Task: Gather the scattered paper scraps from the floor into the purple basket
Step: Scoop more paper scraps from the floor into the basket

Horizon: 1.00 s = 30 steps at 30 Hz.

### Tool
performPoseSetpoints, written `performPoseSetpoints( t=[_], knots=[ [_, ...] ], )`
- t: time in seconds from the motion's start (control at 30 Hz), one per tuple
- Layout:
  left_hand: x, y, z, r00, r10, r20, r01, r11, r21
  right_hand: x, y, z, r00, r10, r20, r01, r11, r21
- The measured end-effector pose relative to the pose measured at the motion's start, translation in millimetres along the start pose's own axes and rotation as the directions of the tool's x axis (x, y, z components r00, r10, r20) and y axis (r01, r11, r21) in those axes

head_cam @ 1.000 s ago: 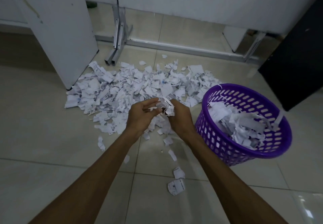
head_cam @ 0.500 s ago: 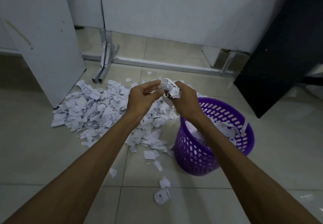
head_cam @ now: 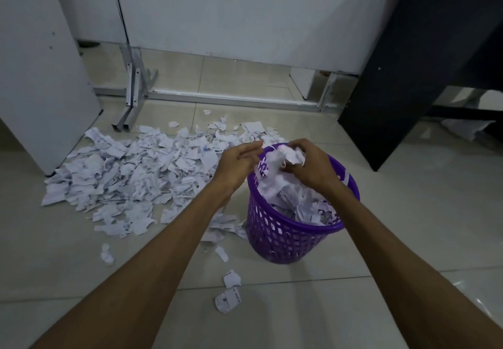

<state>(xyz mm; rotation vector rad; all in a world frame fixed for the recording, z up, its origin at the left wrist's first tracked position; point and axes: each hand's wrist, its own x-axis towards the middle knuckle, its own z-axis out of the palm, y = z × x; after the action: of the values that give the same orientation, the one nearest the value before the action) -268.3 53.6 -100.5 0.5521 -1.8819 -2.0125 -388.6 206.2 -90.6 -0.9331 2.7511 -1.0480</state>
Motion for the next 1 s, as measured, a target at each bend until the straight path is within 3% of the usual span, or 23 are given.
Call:
performPoseSetpoints(
  t=[0.13,0.27,0.43,0.53,0.7,0.83,1.0],
  knots=[
    [-1.6,0.3,-12.2,1.000,-0.018,0.003,0.018,0.999,-0.043,1.3,-0.1,-5.8,0.994,0.091,0.067,-0.088,0.995,-0.049],
    [-5.5,-3.1,-24.6,0.999,-0.042,-0.012,0.041,0.997,-0.071,0.9,-7.1,-9.0,0.992,0.093,0.087,-0.090,0.995,-0.045],
    [-12.4,-3.7,-44.0,0.998,-0.044,-0.045,0.041,0.998,-0.051,-3.5,-37.6,4.9,0.998,-0.048,0.048,0.048,0.999,0.001],
    [-19.7,-9.1,-69.8,0.994,-0.071,-0.081,0.072,0.997,0.004,-4.6,-62.3,27.8,0.989,-0.136,0.067,0.128,0.985,0.114],
    [-34.5,-33.0,-138.9,0.952,-0.189,-0.239,0.195,0.981,-0.001,-8.5,-89.7,93.7,0.953,-0.214,0.216,0.192,0.974,0.121],
    [-42.5,-61.6,-183.7,0.903,-0.278,-0.329,0.274,0.960,-0.059,-12.5,-79.2,147.4,0.921,-0.114,0.372,0.102,0.993,0.052],
    [-40.7,-101.6,-231.6,0.859,-0.292,-0.421,0.289,0.954,-0.073,-10.6,-59.6,208.1,0.871,0.049,0.489,-0.029,0.998,-0.049]
  ],
)
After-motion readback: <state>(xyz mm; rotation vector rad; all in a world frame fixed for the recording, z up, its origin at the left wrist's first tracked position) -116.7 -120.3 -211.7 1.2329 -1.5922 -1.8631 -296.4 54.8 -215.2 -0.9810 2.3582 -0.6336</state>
